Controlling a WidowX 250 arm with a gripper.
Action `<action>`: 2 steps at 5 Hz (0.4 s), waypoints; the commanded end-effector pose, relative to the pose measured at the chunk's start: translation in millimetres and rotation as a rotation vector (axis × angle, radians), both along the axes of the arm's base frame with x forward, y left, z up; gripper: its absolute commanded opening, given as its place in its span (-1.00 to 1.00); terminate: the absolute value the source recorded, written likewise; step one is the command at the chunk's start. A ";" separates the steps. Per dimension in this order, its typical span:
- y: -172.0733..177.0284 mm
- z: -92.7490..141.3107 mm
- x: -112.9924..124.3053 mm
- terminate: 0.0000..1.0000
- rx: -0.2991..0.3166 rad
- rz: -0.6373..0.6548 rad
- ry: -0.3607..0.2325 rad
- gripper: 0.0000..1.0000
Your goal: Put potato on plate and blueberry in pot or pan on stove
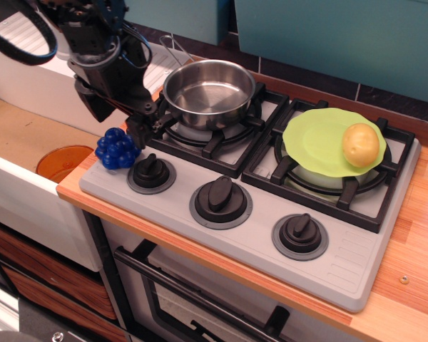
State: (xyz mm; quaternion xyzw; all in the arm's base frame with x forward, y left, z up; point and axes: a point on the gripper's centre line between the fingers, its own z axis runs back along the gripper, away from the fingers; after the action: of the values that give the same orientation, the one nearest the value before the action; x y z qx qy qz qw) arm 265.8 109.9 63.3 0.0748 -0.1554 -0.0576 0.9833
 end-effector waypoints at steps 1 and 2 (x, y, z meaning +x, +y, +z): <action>8.7 -1.6 7.1 -1.00 0.016 0.000 -0.051 1.00; 12.8 -10.9 10.4 -1.00 0.010 -0.009 -0.067 1.00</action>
State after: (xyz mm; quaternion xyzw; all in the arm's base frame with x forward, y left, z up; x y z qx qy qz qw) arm 271.0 121.9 44.2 0.0719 -0.1792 -0.0579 0.9795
